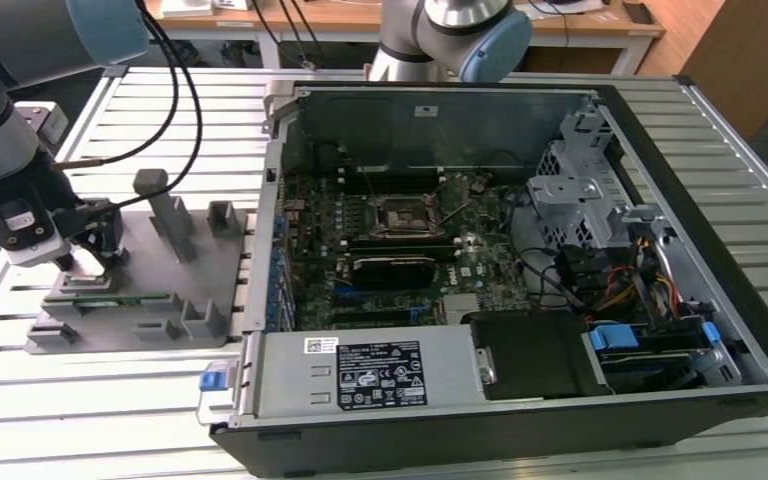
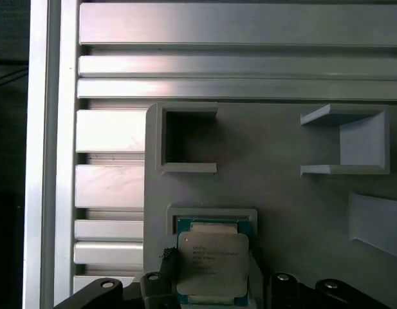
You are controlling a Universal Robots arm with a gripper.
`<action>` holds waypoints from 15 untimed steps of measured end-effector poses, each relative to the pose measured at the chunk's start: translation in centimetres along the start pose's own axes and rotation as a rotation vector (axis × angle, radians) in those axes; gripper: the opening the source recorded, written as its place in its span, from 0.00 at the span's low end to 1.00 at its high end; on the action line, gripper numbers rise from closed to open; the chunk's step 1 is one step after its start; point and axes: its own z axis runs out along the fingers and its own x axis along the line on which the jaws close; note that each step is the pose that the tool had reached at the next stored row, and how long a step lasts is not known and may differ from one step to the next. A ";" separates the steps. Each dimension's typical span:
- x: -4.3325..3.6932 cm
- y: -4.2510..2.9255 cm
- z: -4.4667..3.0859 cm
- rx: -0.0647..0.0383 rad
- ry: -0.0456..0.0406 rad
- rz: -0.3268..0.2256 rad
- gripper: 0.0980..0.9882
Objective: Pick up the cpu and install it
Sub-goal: 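Pick up the cpu and move it towards the insertion slot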
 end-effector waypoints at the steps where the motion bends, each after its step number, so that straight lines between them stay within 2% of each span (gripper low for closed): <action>1: 0.00 0.01 -0.20 0.000 0.0000 0.000 0.48; 3: 0.00 0.02 -0.48 0.000 0.0001 0.000 0.48; 15: 0.01 0.03 -0.80 0.000 0.0001 0.000 0.48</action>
